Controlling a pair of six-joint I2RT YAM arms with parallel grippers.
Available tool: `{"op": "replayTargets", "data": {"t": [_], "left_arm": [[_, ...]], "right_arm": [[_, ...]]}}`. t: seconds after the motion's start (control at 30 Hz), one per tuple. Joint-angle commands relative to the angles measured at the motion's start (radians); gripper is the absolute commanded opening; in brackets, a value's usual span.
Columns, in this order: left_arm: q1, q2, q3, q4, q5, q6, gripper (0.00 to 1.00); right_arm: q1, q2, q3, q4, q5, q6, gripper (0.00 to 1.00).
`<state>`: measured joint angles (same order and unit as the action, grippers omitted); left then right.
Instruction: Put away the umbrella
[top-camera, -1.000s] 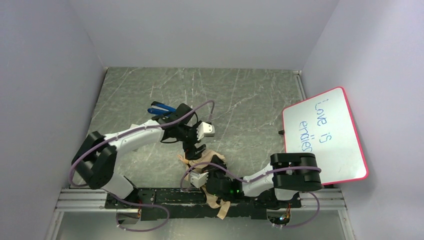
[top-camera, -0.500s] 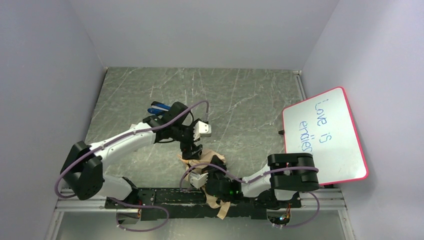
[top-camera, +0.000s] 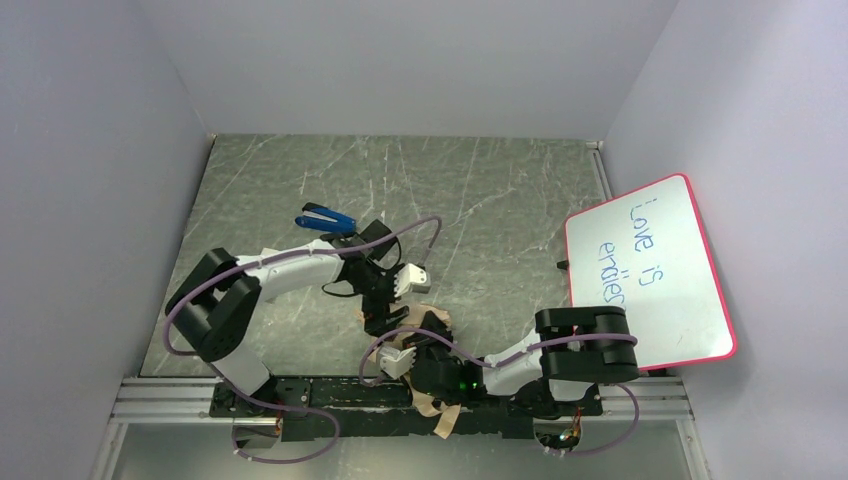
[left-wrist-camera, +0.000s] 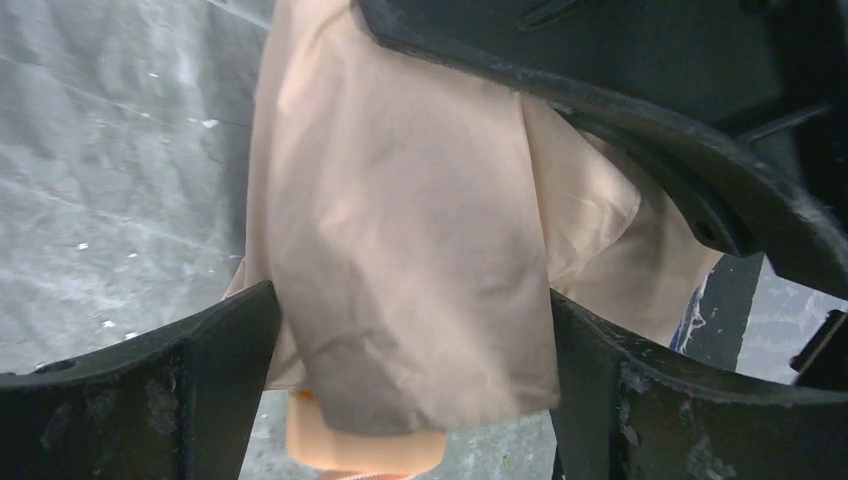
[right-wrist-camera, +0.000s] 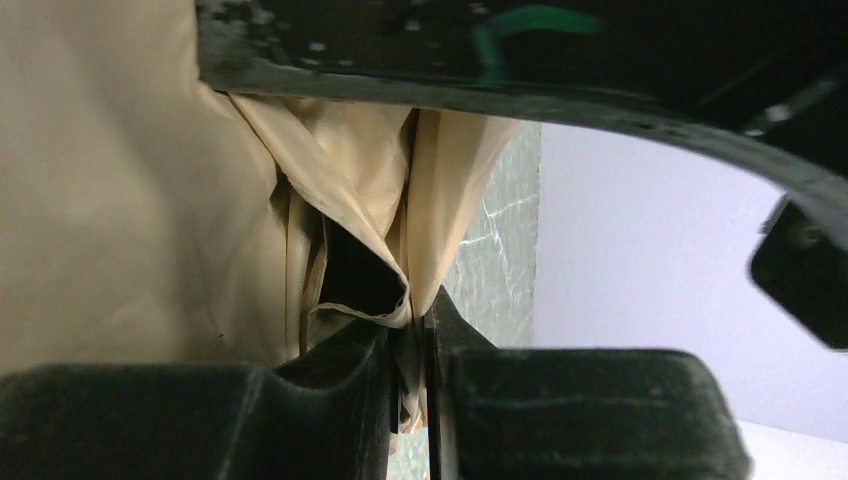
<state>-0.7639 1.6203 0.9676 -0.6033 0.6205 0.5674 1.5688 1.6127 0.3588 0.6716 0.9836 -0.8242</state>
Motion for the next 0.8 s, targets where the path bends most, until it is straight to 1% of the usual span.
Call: {"op": "replayTargets", "data": {"t": [0.0,0.07,0.1,0.23,0.37,0.47,0.67,0.77], "left_arm": [[-0.026,0.052,0.021,-0.047,0.03,0.035,0.97],[-0.033,0.074,0.021,-0.042,0.025,0.035,0.97],[-0.034,0.083,0.018,-0.035,0.022,0.033,0.95],[-0.036,0.121,0.01,0.001,0.009,0.02,0.85],[-0.045,0.157,0.016,0.001,-0.01,0.02,0.77],[-0.062,0.177,0.017,-0.015,-0.043,0.022,0.67],[-0.112,0.213,0.021,-0.041,-0.098,0.024,0.41],[-0.125,0.223,0.031,-0.055,-0.108,0.026,0.28]], "right_arm": [[0.014,0.012,-0.005,-0.028,-0.056,0.034,0.15],[0.014,0.014,-0.004,-0.024,-0.057,0.033,0.15],[0.014,0.014,-0.004,-0.02,-0.056,0.029,0.15],[0.016,0.011,-0.003,-0.014,-0.056,0.028,0.15],[0.017,0.007,0.0,-0.009,-0.051,0.026,0.15],[0.016,0.003,0.002,-0.001,-0.047,0.019,0.15],[0.016,-0.018,0.008,-0.002,-0.04,0.009,0.16],[0.016,-0.052,0.011,-0.003,-0.022,-0.01,0.19]]}}
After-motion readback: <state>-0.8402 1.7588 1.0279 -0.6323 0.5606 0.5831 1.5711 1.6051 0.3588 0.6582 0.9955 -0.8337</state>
